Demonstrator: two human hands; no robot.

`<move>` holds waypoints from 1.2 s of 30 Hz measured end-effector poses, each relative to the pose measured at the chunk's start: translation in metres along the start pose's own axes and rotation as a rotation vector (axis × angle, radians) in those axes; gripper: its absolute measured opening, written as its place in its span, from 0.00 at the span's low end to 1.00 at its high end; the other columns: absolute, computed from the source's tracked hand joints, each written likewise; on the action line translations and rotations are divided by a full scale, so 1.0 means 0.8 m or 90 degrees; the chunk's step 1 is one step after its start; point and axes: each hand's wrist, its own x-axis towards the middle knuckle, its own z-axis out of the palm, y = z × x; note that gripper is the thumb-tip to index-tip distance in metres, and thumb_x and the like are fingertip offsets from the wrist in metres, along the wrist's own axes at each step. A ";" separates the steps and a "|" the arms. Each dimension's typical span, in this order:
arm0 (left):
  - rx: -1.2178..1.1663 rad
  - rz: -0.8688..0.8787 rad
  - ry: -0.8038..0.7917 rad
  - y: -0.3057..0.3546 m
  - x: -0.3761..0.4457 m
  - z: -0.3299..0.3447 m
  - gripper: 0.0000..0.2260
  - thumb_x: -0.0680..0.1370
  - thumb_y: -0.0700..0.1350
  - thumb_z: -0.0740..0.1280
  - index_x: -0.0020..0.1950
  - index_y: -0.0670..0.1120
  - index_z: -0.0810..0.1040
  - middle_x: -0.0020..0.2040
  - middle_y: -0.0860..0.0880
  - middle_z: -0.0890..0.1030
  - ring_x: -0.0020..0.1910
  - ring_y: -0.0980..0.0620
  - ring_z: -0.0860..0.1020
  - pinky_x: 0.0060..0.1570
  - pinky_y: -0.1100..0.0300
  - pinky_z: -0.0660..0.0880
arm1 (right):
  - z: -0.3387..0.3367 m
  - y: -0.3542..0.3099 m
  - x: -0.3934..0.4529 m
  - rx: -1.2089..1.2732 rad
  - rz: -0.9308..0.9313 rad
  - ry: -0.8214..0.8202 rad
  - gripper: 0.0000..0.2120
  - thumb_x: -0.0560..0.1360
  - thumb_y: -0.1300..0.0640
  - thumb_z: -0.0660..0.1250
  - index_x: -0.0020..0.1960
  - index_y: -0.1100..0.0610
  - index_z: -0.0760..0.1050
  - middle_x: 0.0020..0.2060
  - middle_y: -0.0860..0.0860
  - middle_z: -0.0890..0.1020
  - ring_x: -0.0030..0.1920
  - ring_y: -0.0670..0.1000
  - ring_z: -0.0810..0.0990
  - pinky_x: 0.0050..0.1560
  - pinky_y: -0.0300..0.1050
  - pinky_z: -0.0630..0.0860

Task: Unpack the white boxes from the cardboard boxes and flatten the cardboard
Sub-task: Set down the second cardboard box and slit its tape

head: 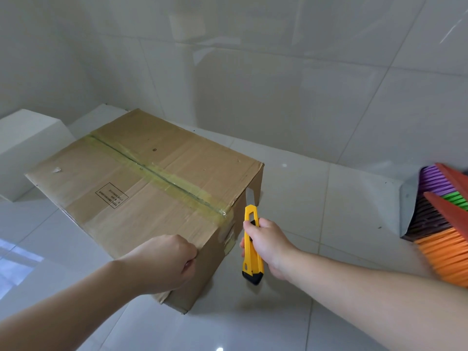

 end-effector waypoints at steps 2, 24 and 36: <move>0.002 -0.004 -0.005 0.000 0.000 -0.001 0.11 0.78 0.49 0.54 0.37 0.47 0.68 0.34 0.52 0.70 0.35 0.50 0.71 0.40 0.58 0.72 | 0.003 0.004 -0.005 -0.001 0.001 -0.011 0.12 0.81 0.50 0.57 0.52 0.59 0.71 0.36 0.54 0.79 0.35 0.52 0.78 0.39 0.46 0.77; 0.011 0.006 -0.007 0.002 0.002 -0.002 0.11 0.78 0.48 0.55 0.36 0.47 0.66 0.32 0.53 0.66 0.35 0.49 0.71 0.41 0.57 0.73 | 0.002 0.007 -0.014 -0.096 -0.025 -0.053 0.12 0.81 0.54 0.58 0.40 0.56 0.65 0.35 0.55 0.73 0.31 0.50 0.72 0.32 0.41 0.72; 0.011 0.001 -0.009 0.004 0.001 -0.003 0.13 0.79 0.48 0.55 0.36 0.47 0.66 0.34 0.50 0.71 0.36 0.48 0.73 0.41 0.56 0.74 | 0.008 0.018 -0.017 -0.043 -0.004 -0.080 0.12 0.80 0.52 0.59 0.41 0.55 0.64 0.35 0.56 0.71 0.31 0.52 0.70 0.31 0.41 0.71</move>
